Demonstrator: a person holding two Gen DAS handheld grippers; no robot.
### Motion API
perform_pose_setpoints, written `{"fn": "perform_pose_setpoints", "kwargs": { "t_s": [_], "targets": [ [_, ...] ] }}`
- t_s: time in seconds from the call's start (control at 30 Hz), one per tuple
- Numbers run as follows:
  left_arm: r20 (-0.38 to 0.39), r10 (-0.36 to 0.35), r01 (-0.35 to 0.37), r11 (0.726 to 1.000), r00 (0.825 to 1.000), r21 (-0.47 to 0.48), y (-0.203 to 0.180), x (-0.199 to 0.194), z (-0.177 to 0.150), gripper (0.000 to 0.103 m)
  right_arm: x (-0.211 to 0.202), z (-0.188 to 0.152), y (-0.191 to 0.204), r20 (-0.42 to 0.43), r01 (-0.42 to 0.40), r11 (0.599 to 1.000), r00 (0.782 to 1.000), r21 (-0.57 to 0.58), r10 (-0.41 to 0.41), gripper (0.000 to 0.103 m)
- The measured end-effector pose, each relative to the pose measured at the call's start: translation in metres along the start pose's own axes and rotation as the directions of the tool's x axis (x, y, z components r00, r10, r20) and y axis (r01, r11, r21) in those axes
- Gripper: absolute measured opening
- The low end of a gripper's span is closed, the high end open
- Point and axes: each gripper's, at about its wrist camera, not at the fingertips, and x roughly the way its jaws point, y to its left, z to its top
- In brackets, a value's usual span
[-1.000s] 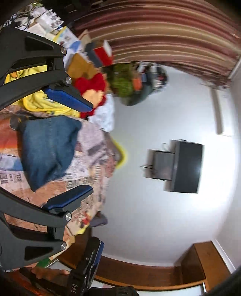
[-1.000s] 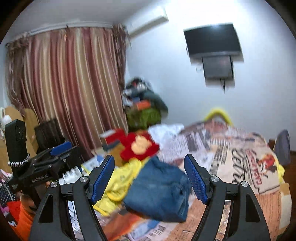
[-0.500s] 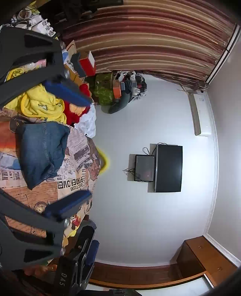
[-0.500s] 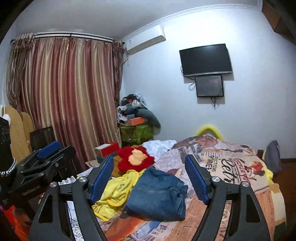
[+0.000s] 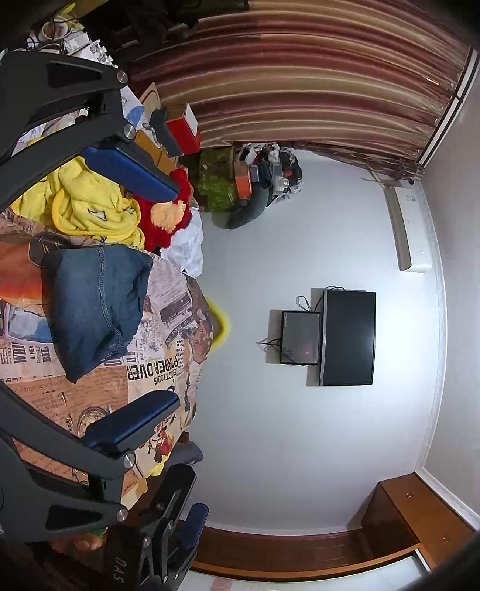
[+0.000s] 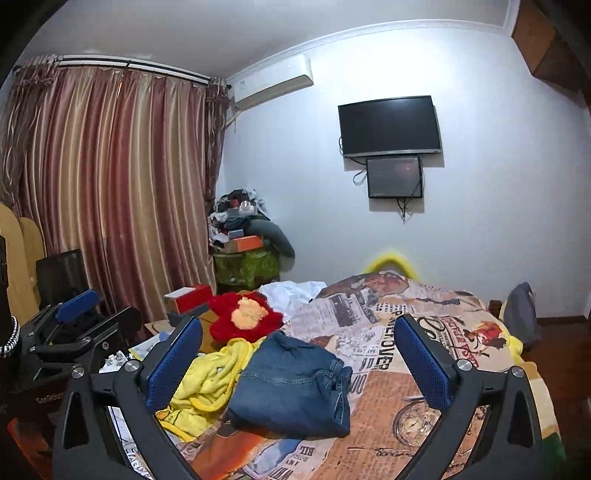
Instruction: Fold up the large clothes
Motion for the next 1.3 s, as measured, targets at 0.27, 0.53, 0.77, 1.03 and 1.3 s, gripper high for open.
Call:
{"fn": "perform_pose_setpoints", "kwargs": {
  "t_s": [0.27,0.53,0.77,1.03,1.3],
  "targets": [
    [-0.015,-0.002,0.002,1.0,1.0,-0.008,0.002,0.004,-0.004,0.103,0.004,-0.002,-0.003,-0.014,0.007,1.0,1.0,0.007,-0.007,0.103],
    [-0.023,-0.003,0.002,1.0,1.0,-0.014,0.004,0.007,-0.005,0.103,0.005,-0.003,-0.001,-0.017,0.007,1.0,1.0,0.008,-0.006,0.103],
    [-0.035,-0.009,0.008,1.0,0.999,-0.022,0.007,0.01,-0.007,0.103,0.005,-0.003,0.0,-0.017,0.008,1.0,1.0,0.003,-0.008,0.103],
    [-0.05,-0.031,0.03,0.999,0.998,-0.019,0.009,0.012,-0.006,0.103,0.005,-0.004,0.002,-0.016,0.012,1.0,1.0,0.003,-0.012,0.103],
    [-0.06,-0.048,0.046,0.999,0.997,-0.022,0.009,0.012,-0.007,0.103,0.005,-0.003,0.002,-0.008,0.026,1.0,1.0,0.007,-0.026,0.103]
  ]
}}
